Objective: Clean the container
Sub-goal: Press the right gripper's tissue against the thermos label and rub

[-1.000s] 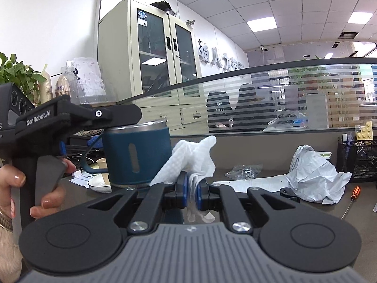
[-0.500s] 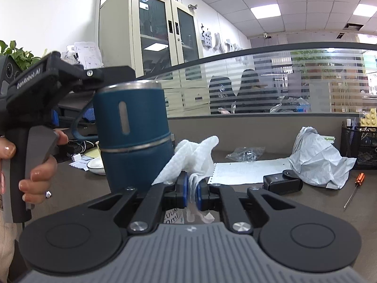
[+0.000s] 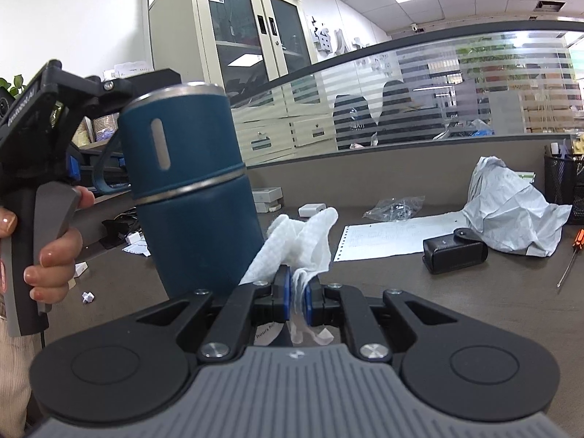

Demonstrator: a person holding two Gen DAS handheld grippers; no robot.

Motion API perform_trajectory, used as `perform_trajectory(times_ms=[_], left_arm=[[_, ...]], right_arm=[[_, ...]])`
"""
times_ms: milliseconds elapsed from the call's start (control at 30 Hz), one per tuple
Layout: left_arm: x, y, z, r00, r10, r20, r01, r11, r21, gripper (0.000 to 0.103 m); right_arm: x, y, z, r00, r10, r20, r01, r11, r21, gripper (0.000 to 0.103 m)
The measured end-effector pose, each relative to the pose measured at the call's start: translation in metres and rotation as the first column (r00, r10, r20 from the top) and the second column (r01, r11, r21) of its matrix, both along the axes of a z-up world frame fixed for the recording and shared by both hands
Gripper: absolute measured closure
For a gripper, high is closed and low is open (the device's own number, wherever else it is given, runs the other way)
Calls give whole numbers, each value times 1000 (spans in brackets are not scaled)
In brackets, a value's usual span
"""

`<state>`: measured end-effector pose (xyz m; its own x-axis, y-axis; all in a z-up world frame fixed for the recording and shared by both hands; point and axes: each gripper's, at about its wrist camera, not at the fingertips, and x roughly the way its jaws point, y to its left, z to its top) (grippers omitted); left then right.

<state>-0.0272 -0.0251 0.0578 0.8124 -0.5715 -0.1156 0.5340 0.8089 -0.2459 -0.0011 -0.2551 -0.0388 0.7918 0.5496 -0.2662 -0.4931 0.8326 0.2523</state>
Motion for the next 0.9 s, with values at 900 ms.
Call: perform_trajectory(times_ms=[900], left_arm=[[1,0,3,1000,-1,0,1,1000,2,0]], right_arm=[[-4,1,-14,999,2,-34,-4,998,-63,91]])
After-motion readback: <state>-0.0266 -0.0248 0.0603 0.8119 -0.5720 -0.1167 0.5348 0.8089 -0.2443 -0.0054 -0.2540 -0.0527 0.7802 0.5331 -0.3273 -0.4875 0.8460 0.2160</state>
